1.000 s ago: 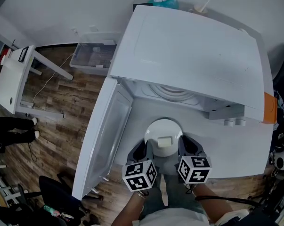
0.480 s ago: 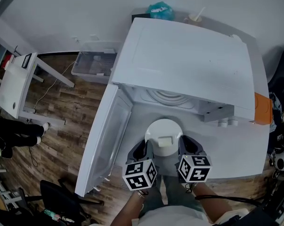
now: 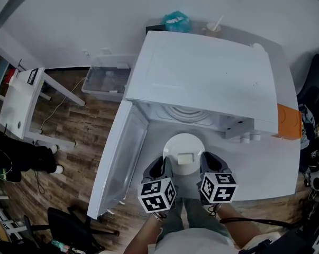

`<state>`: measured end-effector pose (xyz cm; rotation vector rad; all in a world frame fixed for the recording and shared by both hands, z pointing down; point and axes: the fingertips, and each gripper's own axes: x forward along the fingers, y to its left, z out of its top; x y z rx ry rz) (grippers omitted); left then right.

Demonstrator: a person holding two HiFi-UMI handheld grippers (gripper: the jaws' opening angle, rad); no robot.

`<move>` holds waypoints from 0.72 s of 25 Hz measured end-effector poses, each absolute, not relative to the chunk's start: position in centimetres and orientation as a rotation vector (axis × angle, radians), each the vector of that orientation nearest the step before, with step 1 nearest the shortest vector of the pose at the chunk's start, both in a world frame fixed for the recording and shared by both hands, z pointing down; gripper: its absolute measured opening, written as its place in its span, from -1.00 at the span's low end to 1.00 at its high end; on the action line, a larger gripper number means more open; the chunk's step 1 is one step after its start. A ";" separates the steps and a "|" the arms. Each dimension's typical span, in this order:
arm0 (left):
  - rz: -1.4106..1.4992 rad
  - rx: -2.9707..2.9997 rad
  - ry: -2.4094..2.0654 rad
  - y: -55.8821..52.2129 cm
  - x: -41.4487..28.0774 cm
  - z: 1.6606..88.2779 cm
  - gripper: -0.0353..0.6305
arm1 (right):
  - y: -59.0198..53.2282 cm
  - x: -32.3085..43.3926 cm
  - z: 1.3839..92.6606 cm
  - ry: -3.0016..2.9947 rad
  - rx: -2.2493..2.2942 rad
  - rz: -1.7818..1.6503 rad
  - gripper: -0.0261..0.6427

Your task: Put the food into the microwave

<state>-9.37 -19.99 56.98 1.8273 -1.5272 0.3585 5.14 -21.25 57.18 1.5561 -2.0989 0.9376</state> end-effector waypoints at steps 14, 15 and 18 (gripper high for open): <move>0.347 1.835 -1.517 -20.7 -9.5 56.5 -0.73 | -22.1 5.1 56.2 -2.113 1.583 0.954 -0.80; 0.346 1.835 -1.517 -20.8 -9.6 56.4 -0.73 | -22.2 5.0 56.1 -2.117 1.583 0.951 -0.80; 0.341 1.836 -1.524 -21.3 -9.8 56.3 -0.73 | -22.6 4.8 56.0 -2.120 1.589 0.947 -0.80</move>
